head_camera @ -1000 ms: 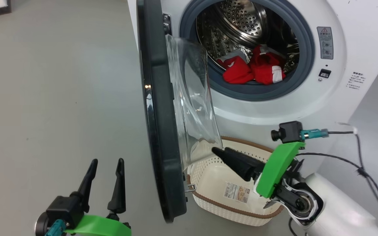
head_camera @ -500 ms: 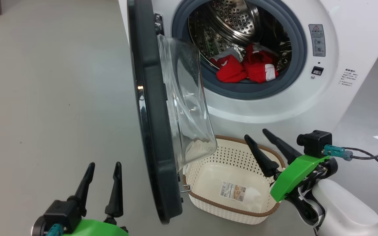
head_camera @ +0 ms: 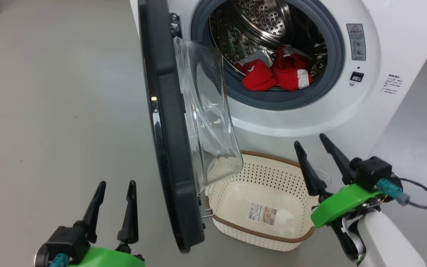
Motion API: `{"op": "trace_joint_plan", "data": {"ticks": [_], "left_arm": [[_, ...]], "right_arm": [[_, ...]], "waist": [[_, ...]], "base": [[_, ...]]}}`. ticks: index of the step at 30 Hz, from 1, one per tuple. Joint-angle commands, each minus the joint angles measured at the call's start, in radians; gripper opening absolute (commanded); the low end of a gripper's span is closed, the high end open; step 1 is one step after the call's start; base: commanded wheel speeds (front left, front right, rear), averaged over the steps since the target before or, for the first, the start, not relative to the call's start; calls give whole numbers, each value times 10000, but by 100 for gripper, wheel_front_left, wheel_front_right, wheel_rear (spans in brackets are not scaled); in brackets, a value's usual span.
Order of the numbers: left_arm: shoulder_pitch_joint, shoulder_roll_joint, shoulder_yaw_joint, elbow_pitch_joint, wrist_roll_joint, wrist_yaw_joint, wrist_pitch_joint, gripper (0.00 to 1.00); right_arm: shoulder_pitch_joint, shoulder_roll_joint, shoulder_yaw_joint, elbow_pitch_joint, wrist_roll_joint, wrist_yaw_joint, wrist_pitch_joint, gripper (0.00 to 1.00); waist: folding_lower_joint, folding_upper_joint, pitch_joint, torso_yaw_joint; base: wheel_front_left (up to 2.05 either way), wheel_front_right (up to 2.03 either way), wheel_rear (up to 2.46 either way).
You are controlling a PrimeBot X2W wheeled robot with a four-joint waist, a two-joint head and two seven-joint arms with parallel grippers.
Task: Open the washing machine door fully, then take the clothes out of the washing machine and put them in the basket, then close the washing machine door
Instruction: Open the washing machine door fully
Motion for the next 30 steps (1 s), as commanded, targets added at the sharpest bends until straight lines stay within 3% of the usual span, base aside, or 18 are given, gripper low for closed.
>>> {"op": "trace_joint_plan", "data": {"ticks": [1,9,30], "left_arm": [[-128,72,360,-295,-19,90,-121,100],[-191,25,402,-273,44,62,-160,100],[-131,-77,402,52,197,-72,-176,100]], "right_arm": [[-43,115,58,-388,-229,50,-62,100],[782,361,-577,-1763,-1738,50,-63,100],[1900,370,-374,-2428,-1227,50,-64,100]], "waist": [[0,0,12,-4],[0,0,93,-37],[0,0,-142,83]], "base": [[0,0,0],[0,0,0],[0,0,0]]}}
